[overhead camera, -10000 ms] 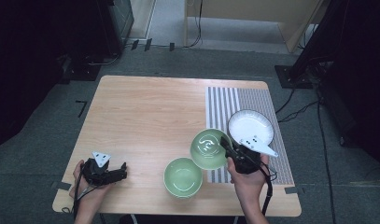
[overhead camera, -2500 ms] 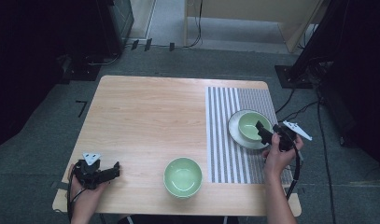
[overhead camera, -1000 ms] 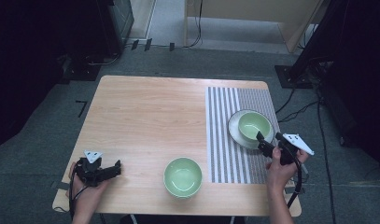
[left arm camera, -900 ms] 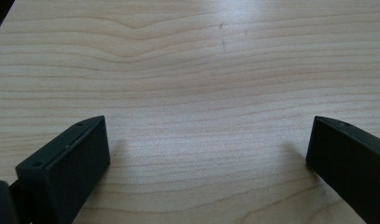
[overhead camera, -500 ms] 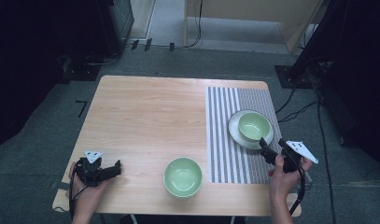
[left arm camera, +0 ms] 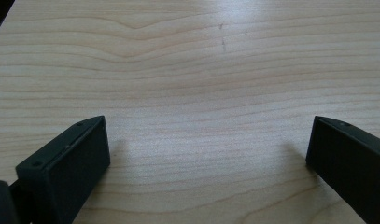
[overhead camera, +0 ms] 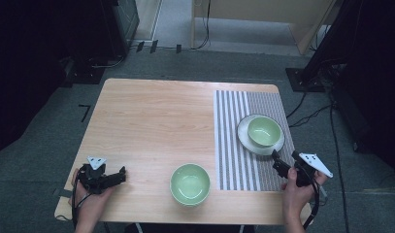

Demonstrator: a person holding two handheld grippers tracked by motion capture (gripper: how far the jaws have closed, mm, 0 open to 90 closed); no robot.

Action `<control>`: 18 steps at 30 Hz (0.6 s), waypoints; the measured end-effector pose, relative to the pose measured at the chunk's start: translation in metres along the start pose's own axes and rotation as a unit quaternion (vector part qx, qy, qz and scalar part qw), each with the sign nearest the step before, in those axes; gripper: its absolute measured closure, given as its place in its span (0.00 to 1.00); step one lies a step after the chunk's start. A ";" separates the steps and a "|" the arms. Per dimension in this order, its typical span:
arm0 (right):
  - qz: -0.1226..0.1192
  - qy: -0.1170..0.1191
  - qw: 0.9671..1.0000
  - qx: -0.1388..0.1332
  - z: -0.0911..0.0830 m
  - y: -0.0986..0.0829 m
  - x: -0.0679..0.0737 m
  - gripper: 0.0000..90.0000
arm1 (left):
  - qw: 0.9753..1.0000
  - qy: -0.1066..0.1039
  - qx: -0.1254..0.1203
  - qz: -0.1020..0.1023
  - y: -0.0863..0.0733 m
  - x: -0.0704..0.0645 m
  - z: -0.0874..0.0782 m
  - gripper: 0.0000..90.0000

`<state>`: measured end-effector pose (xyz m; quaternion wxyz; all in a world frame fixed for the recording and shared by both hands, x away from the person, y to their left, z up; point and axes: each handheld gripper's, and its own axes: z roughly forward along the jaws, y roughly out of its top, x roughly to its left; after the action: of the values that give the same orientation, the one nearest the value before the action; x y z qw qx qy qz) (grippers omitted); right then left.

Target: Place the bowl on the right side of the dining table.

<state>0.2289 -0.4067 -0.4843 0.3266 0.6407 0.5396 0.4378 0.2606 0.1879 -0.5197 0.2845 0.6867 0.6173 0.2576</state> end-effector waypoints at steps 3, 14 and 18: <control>-0.001 0.000 1.000 0.001 -0.004 -0.002 0.000 0.21 | 1.000 0.000 0.000 0.000 0.000 0.000 0.000 0.00; -0.004 0.001 1.000 0.007 -0.015 -0.007 -0.002 0.21 | 1.000 0.000 0.000 0.000 0.000 0.000 0.000 0.00; -0.006 0.001 1.000 0.010 -0.020 -0.010 -0.002 0.21 | 1.000 0.000 0.000 0.000 0.000 0.000 0.000 0.00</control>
<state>0.2061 -0.4078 -0.4851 0.3222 0.6401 0.5484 0.4311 0.2606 0.1880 -0.5197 0.2845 0.6869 0.6172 0.2575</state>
